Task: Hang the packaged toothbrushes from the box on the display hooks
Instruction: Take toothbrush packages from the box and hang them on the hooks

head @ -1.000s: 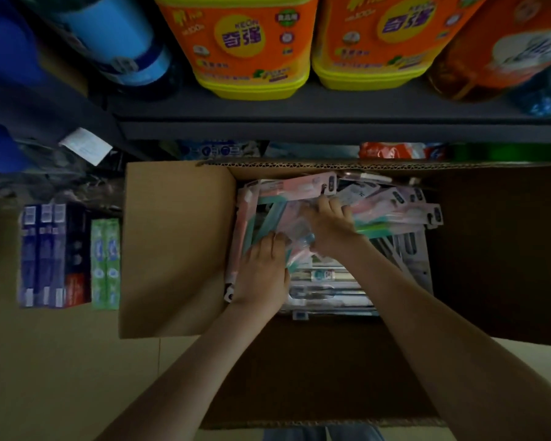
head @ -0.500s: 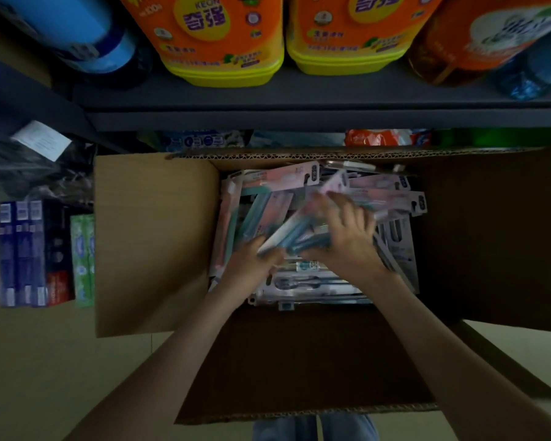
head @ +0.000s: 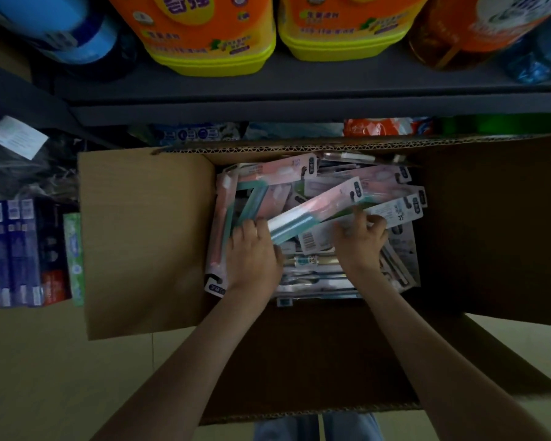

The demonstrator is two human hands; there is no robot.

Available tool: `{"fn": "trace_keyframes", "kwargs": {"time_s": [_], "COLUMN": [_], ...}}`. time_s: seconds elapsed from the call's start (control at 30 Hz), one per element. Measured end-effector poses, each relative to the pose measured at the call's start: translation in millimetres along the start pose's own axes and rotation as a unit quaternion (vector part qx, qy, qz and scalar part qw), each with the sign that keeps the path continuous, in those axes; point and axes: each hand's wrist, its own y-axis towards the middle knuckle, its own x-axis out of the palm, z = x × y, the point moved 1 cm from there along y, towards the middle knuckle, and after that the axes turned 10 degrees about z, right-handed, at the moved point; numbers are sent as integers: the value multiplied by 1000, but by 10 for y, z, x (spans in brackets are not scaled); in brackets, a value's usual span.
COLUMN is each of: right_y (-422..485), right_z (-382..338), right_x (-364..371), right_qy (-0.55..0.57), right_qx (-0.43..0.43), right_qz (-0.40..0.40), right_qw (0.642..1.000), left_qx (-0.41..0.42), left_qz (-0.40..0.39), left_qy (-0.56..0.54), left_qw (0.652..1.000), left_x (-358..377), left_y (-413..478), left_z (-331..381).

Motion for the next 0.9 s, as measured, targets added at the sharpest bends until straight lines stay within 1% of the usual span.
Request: {"fn": "trace_keyframes", "kwargs": {"time_s": [0.07, 0.13, 0.2, 0.27, 0.33, 0.43, 0.5, 0.53, 0.57, 0.6, 0.63, 0.67, 0.7, 0.8, 0.9], "right_y": [34, 50, 45, 1, -55, -145, -193, -210, -216, -213, -207, -194, -183, -145, -146], "right_z": [-14, 4, 40, 70, 114, 193, 234, 258, 268, 288, 306, 316, 312, 205, 16], "right_x": [3, -8, -27, -63, -96, -146, -145, -124, -113, -99, -86, -73, -58, -8, 96], "right_qy": [36, 67, 117, 176, 259, 357, 390, 373, 320, 227, 137, 71, 34, 35, 18], "right_qx": [56, 122, 167, 189, 196, 219, 252, 248, 231, 208, 196, 183, 170, 127, 60], "right_qz": [46, 70, 81, 88, 86, 54, 23, 8, -5, -13, -13, -3, 5, 34, 1], "right_qw": [997, 988, 975, 962, 942, 907, 885, 894, 919, 951, 971, 981, 985, 991, 998], "left_qx": [52, 107, 137, 137, 124, 80, 66, 63, 61, 62, 65, 66, 66, 68, 56], "left_qz": [9, 10, -18, -39, -42, -55, -64, -67, -69, -67, -64, -61, -58, -41, -33], "left_qy": [46, 81, 69, 38, 28, -12, -29, -30, -26, -18, -9, -3, 1, 8, 19], "left_qw": [998, 991, 988, 989, 991, 995, 995, 995, 995, 996, 996, 996, 996, 997, 998], "left_x": [85, 167, 241, 265, 257, 232, 224, 228, 234, 240, 247, 256, 258, 267, 257], "left_y": [33, 79, 136, 203, 272, 353, 375, 376, 370, 361, 351, 342, 331, 296, 265], "left_z": [43, 84, 117, 139, 148, 150, 154, 155, 154, 154, 151, 145, 136, 109, 138]}}
